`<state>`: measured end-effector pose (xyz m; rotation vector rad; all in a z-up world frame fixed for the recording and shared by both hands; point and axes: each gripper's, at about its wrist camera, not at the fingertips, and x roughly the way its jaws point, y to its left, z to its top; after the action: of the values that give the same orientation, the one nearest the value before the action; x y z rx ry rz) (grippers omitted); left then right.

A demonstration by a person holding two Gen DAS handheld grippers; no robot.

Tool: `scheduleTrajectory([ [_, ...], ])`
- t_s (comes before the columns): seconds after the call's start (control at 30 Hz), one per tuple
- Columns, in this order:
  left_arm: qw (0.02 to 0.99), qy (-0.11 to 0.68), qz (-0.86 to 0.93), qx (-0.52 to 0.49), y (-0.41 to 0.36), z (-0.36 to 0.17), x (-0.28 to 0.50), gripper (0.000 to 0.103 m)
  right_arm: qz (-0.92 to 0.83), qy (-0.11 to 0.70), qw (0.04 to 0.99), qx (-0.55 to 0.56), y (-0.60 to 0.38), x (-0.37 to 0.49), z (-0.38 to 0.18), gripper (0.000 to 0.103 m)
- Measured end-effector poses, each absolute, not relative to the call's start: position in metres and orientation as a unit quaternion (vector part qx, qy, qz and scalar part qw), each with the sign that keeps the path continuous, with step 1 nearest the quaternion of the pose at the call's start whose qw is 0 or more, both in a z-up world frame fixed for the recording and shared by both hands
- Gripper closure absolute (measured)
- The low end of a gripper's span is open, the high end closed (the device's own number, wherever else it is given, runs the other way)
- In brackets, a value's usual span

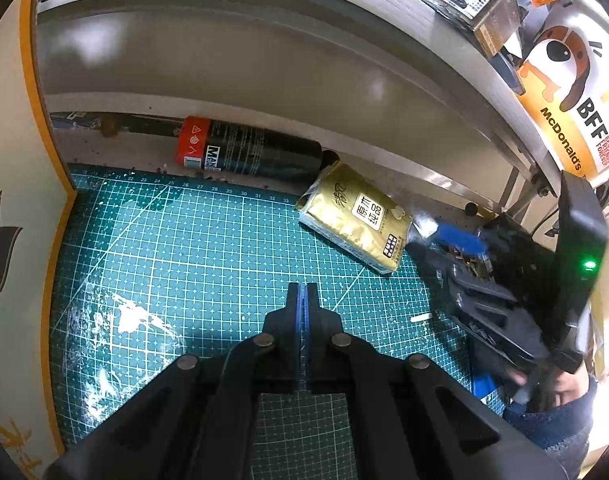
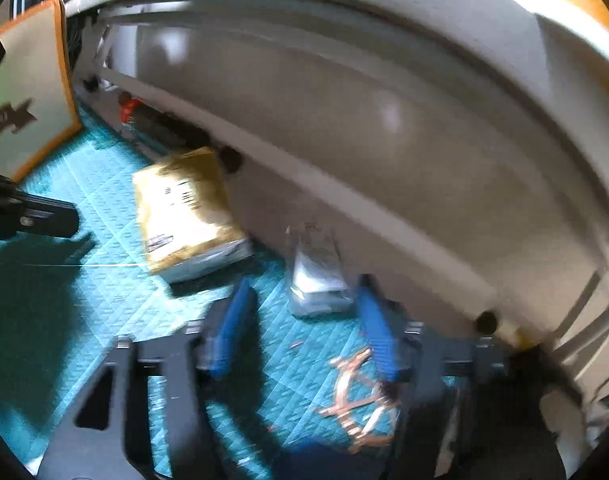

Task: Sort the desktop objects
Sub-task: 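Close the right tool on the small clear plastic bottle, then lift the bottle with the right tool while the left tool opens over the gold packet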

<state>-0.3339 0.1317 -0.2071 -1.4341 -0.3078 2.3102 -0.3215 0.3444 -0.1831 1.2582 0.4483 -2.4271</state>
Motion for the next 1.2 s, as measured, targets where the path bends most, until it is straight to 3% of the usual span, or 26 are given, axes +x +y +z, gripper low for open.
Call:
scheduleTrajectory([
  [0.17,0.199,-0.105,0.827,-0.515,0.136,-0.208,-0.334,0.102,-0.861,0.157,0.203,0.438,0.351,-0.299,-0.169,0.068],
  [0.23,0.201,-0.102,0.826,-0.517,0.138,-0.21,-0.333,0.102,-0.871,0.149,0.187,0.429,0.357,-0.298,-0.166,0.05],
  [0.27,0.202,-0.101,0.825,-0.518,0.138,-0.21,-0.332,0.102,-0.873,0.141,0.179,0.432,0.352,-0.305,-0.17,0.046],
  [0.37,0.205,-0.096,0.823,-0.521,0.141,-0.212,-0.332,0.102,-0.866,0.142,0.173,0.447,0.345,-0.319,-0.181,0.058],
  [0.4,0.206,-0.096,0.822,-0.521,0.141,-0.213,-0.332,0.102,-0.864,0.133,0.179,0.451,0.343,-0.32,-0.183,0.069],
  [0.43,0.207,-0.096,0.822,-0.522,0.142,-0.214,-0.332,0.102,-0.863,0.122,0.184,0.455,0.34,-0.321,-0.184,0.072],
  [0.73,0.206,-0.08,0.825,-0.52,0.149,-0.217,-0.331,0.099,-0.868,0.096,0.182,0.452,0.344,-0.279,-0.158,0.072],
  [0.83,0.196,-0.063,0.835,-0.511,0.153,-0.214,-0.328,0.084,-0.879,0.105,0.162,0.435,0.367,-0.245,-0.134,0.072],
  [0.93,0.184,-0.044,0.846,-0.498,0.159,-0.209,-0.324,0.053,-0.898,0.103,0.141,0.403,0.355,-0.228,-0.127,0.072],
  [1.13,0.177,-0.026,0.849,-0.498,0.185,-0.212,-0.328,0.03,-0.914,0.077,0.132,0.377,0.352,-0.199,-0.118,0.072],
  [1.2,0.166,-0.005,0.855,-0.49,0.196,-0.213,-0.327,0.03,-0.915,0.072,0.139,0.372,0.351,-0.192,-0.119,0.072],
])
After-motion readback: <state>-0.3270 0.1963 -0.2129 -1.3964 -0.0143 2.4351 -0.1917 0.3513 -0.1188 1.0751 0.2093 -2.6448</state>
